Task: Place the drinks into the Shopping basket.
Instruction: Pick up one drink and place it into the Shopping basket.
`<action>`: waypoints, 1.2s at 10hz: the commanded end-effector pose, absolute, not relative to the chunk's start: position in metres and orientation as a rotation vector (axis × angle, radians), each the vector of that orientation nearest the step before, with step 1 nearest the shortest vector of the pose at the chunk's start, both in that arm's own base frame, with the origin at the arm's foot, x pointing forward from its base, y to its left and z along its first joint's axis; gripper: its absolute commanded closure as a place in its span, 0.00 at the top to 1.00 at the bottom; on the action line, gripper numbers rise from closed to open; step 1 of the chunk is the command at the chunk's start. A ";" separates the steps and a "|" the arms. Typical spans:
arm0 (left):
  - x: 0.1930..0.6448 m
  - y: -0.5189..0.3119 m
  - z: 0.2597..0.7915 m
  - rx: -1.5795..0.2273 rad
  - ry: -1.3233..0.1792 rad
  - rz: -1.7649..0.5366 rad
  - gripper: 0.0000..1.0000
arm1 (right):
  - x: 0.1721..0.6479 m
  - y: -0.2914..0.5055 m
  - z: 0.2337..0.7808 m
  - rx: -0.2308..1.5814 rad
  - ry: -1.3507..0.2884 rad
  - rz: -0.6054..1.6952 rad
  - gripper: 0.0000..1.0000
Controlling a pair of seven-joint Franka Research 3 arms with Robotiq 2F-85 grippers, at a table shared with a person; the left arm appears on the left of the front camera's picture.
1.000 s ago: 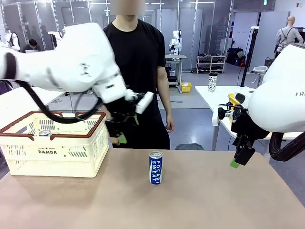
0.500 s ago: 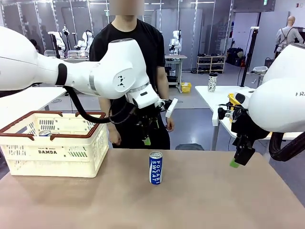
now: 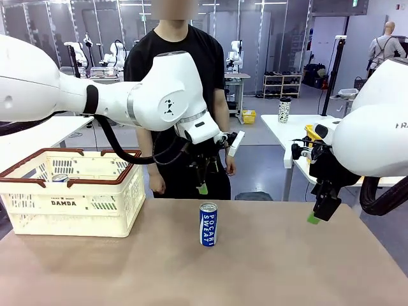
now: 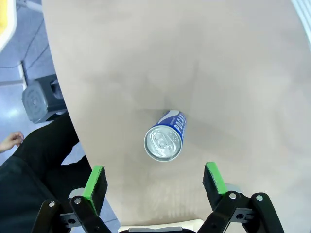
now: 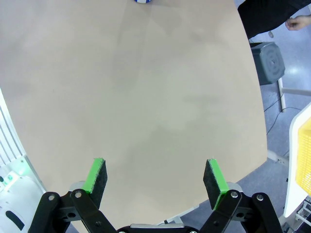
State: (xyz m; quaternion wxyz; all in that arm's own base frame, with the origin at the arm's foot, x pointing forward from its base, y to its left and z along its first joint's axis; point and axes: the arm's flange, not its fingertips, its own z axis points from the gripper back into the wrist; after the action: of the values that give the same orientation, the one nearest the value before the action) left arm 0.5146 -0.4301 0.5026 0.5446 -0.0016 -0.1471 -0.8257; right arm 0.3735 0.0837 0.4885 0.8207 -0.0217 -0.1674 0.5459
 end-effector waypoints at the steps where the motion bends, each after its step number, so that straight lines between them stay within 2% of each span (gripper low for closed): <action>1: 0.516 -0.427 0.501 0.007 -0.353 -1.956 1.00 | 0.373 0.083 0.489 -0.053 -0.352 1.159 1.00; 3: 0.515 -0.440 0.493 -0.014 -0.348 -1.980 1.00 | 0.373 0.083 0.489 -0.053 -0.352 1.159 1.00; 12: 0.523 -0.461 0.429 0.092 -0.126 -1.917 1.00 | 0.373 0.083 0.489 -0.053 -0.352 1.159 1.00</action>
State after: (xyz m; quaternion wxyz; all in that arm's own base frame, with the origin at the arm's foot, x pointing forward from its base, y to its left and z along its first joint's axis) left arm 0.5202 -0.4538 0.4259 0.5620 0.0271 -0.0715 -0.8236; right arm 0.3735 0.0837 0.4885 0.8207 -0.0217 -0.1674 0.5459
